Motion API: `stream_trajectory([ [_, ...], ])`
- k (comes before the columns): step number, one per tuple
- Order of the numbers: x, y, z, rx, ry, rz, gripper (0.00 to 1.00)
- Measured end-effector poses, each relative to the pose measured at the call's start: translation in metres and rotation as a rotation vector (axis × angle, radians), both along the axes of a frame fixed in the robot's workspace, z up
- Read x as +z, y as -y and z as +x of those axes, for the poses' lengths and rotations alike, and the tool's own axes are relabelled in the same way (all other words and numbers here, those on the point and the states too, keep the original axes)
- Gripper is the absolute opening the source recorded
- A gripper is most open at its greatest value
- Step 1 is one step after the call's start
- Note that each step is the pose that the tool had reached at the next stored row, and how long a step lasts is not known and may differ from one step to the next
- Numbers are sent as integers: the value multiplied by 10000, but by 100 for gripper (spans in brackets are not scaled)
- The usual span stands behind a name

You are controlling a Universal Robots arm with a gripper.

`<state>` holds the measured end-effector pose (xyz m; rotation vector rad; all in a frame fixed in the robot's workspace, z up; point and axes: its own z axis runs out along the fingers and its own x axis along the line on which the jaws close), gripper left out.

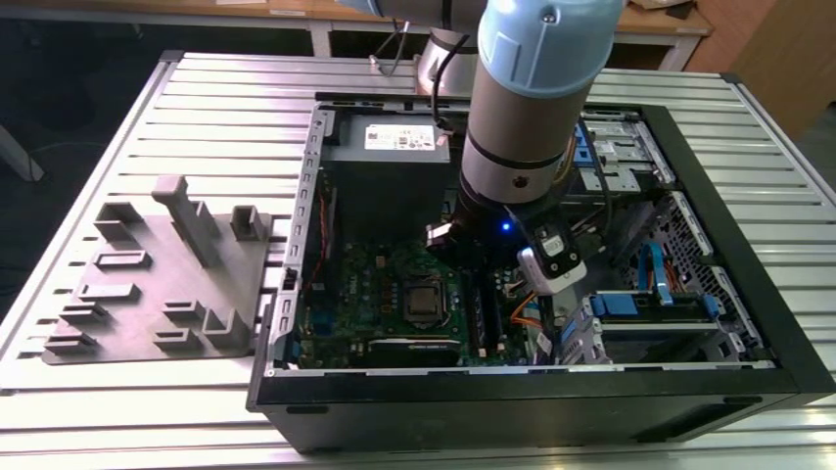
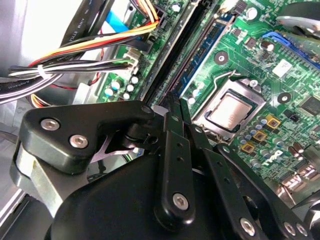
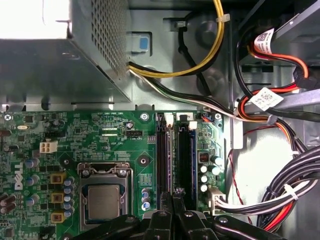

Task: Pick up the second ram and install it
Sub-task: 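Insert the second ram into the second slot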

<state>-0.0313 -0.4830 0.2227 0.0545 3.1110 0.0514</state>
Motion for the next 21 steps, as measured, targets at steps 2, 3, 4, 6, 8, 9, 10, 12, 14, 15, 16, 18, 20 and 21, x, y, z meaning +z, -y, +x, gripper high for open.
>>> stream_trajectory([
  [2, 0, 0, 0, -5, 0, 0, 9],
  [3, -1, 2, -1, -6, 0, 1, 9],
  [4, 0, 2, 0, -6, 0, 0, 9],
  [6, -1, 3, 0, -5, 0, 0, 9],
  [8, -6, 6, 0, -6, 1, 2, 9],
  [9, -7, 6, 0, -6, 0, 0, 9],
  [10, -7, 6, 0, -5, -1, -3, 9],
  [12, -9, 6, 0, -5, 0, -2, 9],
  [14, -13, 6, 0, -6, 0, 0, 9],
  [15, -16, 6, 0, -5, 0, 0, 9],
  [16, -22, 6, 0, -6, 1, 3, 9],
  [18, -29, 6, 0, -5, 0, 0, 9],
  [20, -31, 6, 0, -4, -1, -2, 9],
  [21, -32, 6, -1, -5, -1, -2, 9],
])
